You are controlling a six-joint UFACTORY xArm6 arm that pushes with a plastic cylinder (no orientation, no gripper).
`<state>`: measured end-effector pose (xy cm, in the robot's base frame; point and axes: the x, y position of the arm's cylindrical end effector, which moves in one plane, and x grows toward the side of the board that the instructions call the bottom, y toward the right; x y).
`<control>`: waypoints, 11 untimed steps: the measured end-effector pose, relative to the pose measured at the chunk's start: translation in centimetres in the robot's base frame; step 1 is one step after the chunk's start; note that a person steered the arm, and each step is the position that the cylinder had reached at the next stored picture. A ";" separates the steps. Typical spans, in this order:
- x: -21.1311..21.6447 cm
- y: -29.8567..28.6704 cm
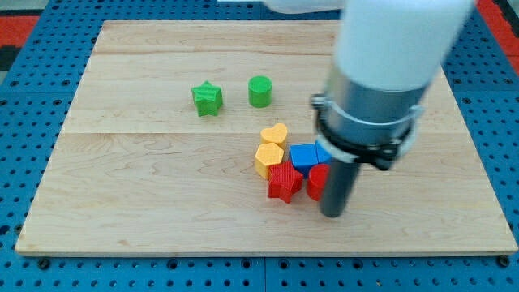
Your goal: Move the red blocks towards the left side
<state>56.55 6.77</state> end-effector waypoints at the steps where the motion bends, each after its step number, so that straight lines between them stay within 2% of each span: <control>1: 0.5 2.4; 2: -0.3 5.4; 3: -3.0 4.0; 5: -3.3 -7.4; 6: -3.2 -11.1; 8: 3.9 -11.8; 9: 1.7 -16.1; 11: -5.7 -15.8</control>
